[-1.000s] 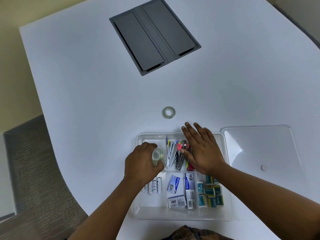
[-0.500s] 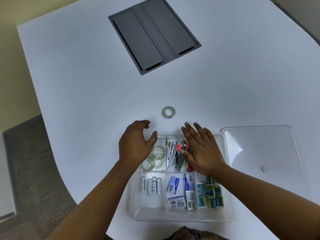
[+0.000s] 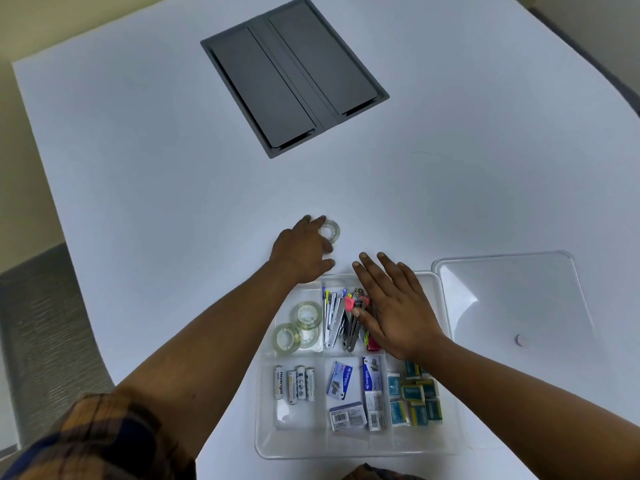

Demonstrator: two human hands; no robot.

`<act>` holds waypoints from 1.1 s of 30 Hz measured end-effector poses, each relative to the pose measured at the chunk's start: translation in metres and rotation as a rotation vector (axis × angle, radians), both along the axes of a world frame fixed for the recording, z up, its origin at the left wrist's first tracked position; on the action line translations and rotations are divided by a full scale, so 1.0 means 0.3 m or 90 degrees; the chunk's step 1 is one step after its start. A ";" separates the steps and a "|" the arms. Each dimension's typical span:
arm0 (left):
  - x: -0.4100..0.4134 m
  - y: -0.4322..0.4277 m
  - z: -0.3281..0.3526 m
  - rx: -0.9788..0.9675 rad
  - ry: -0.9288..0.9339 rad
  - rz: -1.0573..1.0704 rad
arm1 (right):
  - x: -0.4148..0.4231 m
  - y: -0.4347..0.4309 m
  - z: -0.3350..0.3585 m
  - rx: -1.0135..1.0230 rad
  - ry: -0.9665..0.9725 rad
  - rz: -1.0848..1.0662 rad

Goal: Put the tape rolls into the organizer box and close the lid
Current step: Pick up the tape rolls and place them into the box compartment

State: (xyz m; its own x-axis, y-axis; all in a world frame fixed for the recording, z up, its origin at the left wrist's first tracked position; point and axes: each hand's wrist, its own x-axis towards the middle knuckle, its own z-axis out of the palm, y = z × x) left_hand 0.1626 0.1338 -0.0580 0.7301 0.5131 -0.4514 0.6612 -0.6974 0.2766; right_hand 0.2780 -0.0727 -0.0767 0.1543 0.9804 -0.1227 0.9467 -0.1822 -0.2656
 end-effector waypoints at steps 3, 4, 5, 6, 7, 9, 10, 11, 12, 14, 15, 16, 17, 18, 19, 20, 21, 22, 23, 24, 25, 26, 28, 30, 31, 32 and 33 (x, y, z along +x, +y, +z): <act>0.000 0.004 -0.018 -0.015 -0.013 0.021 | 0.002 0.000 0.003 -0.003 0.000 0.001; 0.001 0.004 -0.021 -0.018 -0.025 0.034 | 0.003 -0.001 0.004 -0.004 -0.002 0.001; 0.002 0.005 -0.020 -0.013 -0.040 0.047 | 0.004 -0.002 0.004 -0.004 -0.002 0.001; 0.005 0.007 -0.016 0.009 -0.053 0.053 | 0.004 -0.002 0.006 -0.003 0.001 0.001; 0.009 0.008 -0.011 0.044 -0.059 0.054 | 0.005 -0.002 0.007 -0.002 0.003 0.001; 0.014 0.013 -0.005 0.097 -0.068 0.059 | 0.003 -0.001 0.007 -0.003 0.004 0.002; 0.013 0.015 -0.006 0.099 -0.081 0.071 | 0.002 0.000 0.007 -0.004 0.004 0.003; 0.012 0.015 -0.008 0.089 -0.094 0.085 | 0.001 0.000 0.007 -0.005 0.004 0.003; 0.010 0.015 -0.009 0.080 -0.099 0.094 | 0.001 0.000 0.006 -0.006 0.005 0.003; 0.007 0.017 -0.008 0.083 -0.092 0.093 | 0.001 0.000 0.005 -0.008 0.007 0.001; 0.005 0.019 -0.003 0.087 -0.093 0.096 | 0.003 0.000 0.005 -0.007 0.008 0.001; 0.003 0.020 0.007 0.088 -0.103 0.107 | 0.004 -0.001 0.005 -0.006 0.010 0.001; -0.002 0.019 0.019 0.085 -0.122 0.124 | 0.004 0.000 0.005 -0.006 0.011 0.001; -0.011 0.016 0.032 0.080 -0.145 0.145 | 0.002 0.000 0.004 -0.006 0.012 0.001; -0.024 0.011 0.046 0.074 -0.170 0.170 | 0.001 0.001 0.003 -0.004 0.011 0.000; -0.039 0.005 0.060 0.068 -0.196 0.194 | 0.001 0.000 0.001 0.000 0.010 -0.001; -0.055 -0.004 0.075 0.064 -0.219 0.216 | 0.005 -0.003 -0.001 0.003 0.009 -0.002; -0.081 -0.015 0.092 0.067 -0.236 0.238 | 0.004 -0.003 -0.003 0.006 0.010 0.001; -0.107 -0.028 0.111 0.071 -0.253 0.257 | 0.006 -0.004 -0.004 0.007 0.010 0.001; -0.130 -0.042 0.128 0.075 -0.267 0.271 | 0.013 -0.007 -0.005 0.006 0.008 -0.003; -0.161 -0.057 0.145 0.077 -0.275 0.284 | 0.014 -0.005 -0.005 0.006 0.008 -0.005; -0.195 -0.074 0.160 0.075 -0.276 0.294 | 0.014 -0.002 -0.005 0.007 0.007 -0.002; -0.264 -0.112 0.180 0.067 -0.268 0.304 | 0.007 -0.001 -0.006 0.004 0.005 0.001; -0.323 -0.154 0.190 0.057 -0.254 0.310 | 0.004 -0.001 -0.006 0.000 0.005 0.001; -0.343 -0.174 0.191 0.058 -0.244 0.313 | 0.005 -0.001 -0.006 -0.004 0.003 0.002; -0.361 -0.194 0.189 0.063 -0.233 0.313 | 0.005 -0.003 -0.006 -0.008 0.000 0.003; -0.375 -0.212 0.184 0.073 -0.221 0.312 | 0.006 -0.003 -0.005 -0.012 -0.002 0.004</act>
State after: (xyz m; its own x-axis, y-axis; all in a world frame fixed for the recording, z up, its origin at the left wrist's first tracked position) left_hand 0.0502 0.0701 -0.0027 0.4907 0.8580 -0.1514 0.7976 -0.3725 0.4744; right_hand 0.2797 -0.0737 -0.0782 0.1489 0.9789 -0.1401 0.9486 -0.1814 -0.2592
